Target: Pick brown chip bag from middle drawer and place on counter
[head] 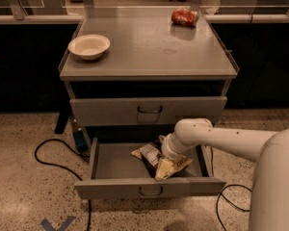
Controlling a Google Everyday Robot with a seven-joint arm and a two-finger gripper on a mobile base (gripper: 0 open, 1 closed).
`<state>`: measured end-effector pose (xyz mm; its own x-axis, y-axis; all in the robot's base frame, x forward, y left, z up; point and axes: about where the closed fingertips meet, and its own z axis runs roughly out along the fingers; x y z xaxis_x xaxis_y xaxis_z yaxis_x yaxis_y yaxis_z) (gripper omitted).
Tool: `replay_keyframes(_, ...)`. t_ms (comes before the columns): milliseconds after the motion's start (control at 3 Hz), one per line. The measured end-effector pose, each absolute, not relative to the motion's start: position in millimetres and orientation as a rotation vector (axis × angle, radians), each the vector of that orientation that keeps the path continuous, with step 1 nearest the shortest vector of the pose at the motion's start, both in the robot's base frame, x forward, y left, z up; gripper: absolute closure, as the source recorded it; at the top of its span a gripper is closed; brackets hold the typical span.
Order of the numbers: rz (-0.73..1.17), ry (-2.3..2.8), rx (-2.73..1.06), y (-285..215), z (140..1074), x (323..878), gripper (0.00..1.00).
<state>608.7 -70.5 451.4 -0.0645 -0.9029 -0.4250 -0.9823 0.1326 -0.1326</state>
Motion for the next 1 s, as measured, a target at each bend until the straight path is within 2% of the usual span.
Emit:
replay_keyframes(667, 0.315, 2.037, -1.804, -70.3, 429.8, 612.2, 0.00)
replay_keyframes(1000, 0.315, 2.037, -1.804, -70.3, 429.7, 612.1, 0.19)
